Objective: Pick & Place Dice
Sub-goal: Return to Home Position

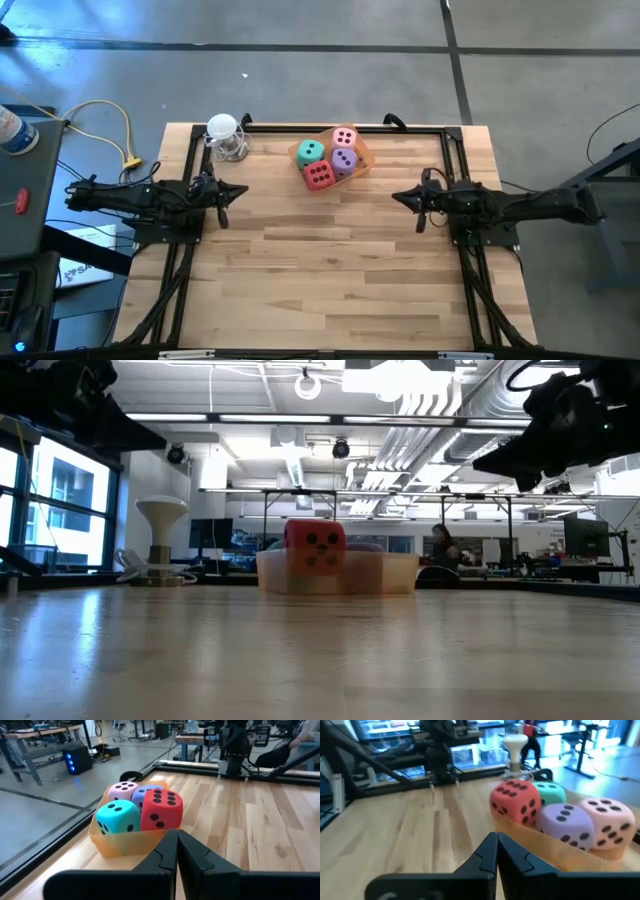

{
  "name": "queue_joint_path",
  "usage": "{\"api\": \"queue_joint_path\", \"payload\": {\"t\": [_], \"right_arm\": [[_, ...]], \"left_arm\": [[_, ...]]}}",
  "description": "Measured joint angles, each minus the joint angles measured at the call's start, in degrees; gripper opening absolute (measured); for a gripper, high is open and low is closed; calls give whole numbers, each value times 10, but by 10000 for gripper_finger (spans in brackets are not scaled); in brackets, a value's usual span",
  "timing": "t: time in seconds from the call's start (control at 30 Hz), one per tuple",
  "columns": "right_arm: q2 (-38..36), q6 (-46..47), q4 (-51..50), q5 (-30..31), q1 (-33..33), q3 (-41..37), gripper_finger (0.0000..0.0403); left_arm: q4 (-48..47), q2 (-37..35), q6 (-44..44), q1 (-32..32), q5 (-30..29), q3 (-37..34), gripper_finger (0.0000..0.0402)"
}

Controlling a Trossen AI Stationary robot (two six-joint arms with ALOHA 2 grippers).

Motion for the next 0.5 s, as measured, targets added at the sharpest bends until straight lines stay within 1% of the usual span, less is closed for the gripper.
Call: {"api": "queue_joint_path", "payload": {"t": [0.1,0.23,0.33,0.43,0.5], "right_arm": [[-22,-20,9,-10,0,-12,1],[-32,-45,101,-4,-6,-68,1],[-34,-35,108,-6,-12,-68,1],[-34,-34,106,-9,-12,-68,1],[-33,-37,106,-4,-12,-68,1]], "left_arm": [[-6,0,0,0,0,0,0],[-11,0,0,0,5,0,0],[-11,0,-5,0,26,0,0],[-14,0,-37,0,27,0,0],[-16,-4,-40,0,27,0,0]]}}
